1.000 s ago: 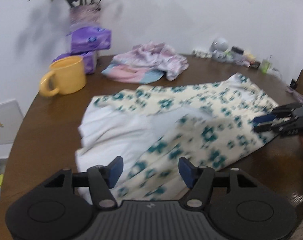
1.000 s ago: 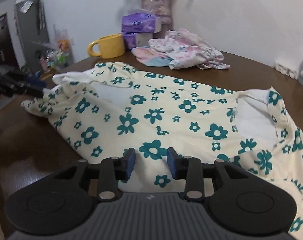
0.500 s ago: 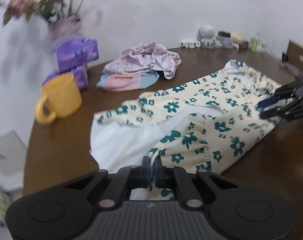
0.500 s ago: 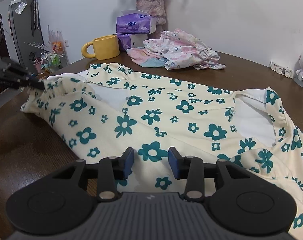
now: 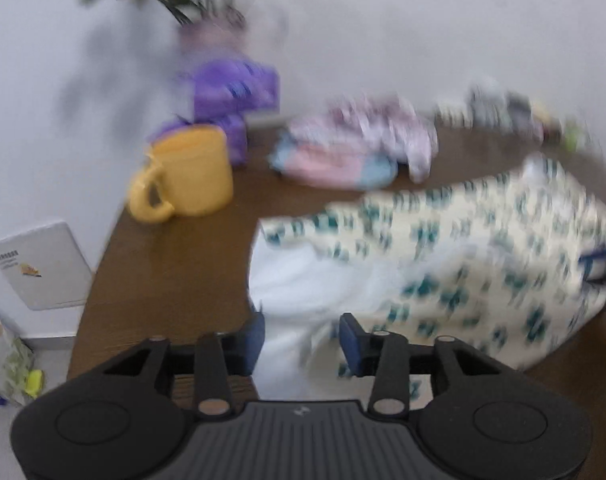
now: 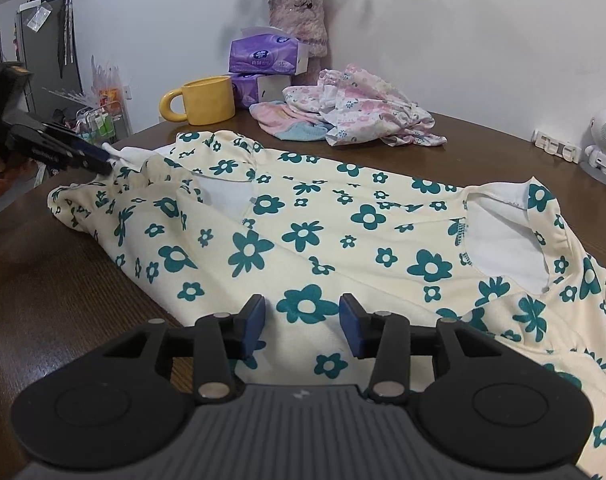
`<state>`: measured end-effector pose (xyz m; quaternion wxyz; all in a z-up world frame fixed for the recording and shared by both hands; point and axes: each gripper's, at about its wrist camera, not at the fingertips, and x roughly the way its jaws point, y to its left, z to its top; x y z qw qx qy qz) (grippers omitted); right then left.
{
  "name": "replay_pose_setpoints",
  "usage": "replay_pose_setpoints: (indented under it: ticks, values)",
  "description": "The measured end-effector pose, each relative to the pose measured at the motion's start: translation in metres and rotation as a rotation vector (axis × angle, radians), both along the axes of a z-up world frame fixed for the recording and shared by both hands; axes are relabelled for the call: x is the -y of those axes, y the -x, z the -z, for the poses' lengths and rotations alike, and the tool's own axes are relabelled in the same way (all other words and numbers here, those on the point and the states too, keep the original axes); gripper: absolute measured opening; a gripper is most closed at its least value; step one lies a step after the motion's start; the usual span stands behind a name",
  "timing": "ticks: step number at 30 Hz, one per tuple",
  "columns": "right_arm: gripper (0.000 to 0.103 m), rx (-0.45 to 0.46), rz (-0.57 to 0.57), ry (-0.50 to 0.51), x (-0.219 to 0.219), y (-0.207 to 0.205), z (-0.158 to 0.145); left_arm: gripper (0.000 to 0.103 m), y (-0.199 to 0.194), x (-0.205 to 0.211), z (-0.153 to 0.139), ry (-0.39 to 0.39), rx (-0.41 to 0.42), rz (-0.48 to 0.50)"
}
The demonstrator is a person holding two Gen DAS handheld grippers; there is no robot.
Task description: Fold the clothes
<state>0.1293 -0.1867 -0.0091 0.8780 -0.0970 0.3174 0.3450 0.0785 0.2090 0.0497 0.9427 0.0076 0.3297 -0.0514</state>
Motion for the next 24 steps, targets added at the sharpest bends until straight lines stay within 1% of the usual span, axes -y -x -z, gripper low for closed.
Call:
replay_pose_setpoints:
  ticks: [1, 2, 3, 5, 8, 10, 13, 15, 16, 17, 19, 21, 22, 24]
  values:
    - [0.045, 0.003, 0.002, -0.002, 0.000, 0.001, 0.000, 0.061, 0.009, 0.006, -0.003, 0.041, 0.026, 0.027]
    - [0.046, 0.006, 0.003, -0.002, -0.001, 0.001, 0.001, 0.073, 0.017, 0.015, -0.005, 0.066, 0.038, 0.061]
    - [0.047, 0.008, 0.004, -0.002, -0.001, 0.001, 0.001, 0.075, 0.023, 0.025, -0.004, 0.063, 0.039, 0.088]
    - [0.047, 0.003, 0.003, -0.002, -0.001, 0.000, 0.000, 0.075, 0.034, 0.044, 0.000, 0.029, 0.036, 0.121]
    - [0.048, -0.035, 0.038, -0.062, 0.010, -0.002, -0.009, 0.075, 0.050, 0.057, 0.012, -0.059, 0.022, 0.135]
    - [0.048, -0.031, 0.085, -0.120, 0.025, 0.001, -0.019, 0.075, 0.057, 0.059, 0.019, -0.117, 0.011, 0.135]
    - [0.050, 0.002, 0.191, -0.116, 0.051, 0.010, -0.030, 0.075, 0.057, 0.063, 0.028, -0.222, -0.009, 0.141]
    - [0.051, 0.007, 0.268, -0.096, 0.067, 0.016, -0.032, 0.074, 0.056, 0.065, 0.034, -0.294, -0.021, 0.149]
    - [0.053, 0.009, 0.310, -0.085, 0.076, 0.020, -0.032, 0.074, 0.055, 0.066, 0.035, -0.323, -0.025, 0.160]
    - [0.056, 0.010, 0.356, -0.072, 0.085, 0.024, -0.032, 0.074, 0.054, 0.067, 0.037, -0.346, -0.029, 0.175]
    - [0.059, 0.011, 0.444, -0.058, 0.103, 0.032, -0.030, 0.070, 0.052, 0.069, 0.038, -0.368, -0.027, 0.199]
    - [0.060, 0.009, 0.514, -0.054, 0.121, 0.038, -0.027, 0.060, 0.050, 0.072, 0.038, -0.383, -0.030, 0.216]
    - [0.060, 0.011, 0.544, -0.048, 0.128, 0.040, -0.024, 0.059, 0.049, 0.074, 0.038, -0.395, -0.030, 0.221]
    - [0.061, 0.020, 0.576, -0.049, 0.139, 0.039, -0.021, 0.049, 0.048, 0.079, 0.039, -0.418, -0.028, 0.231]
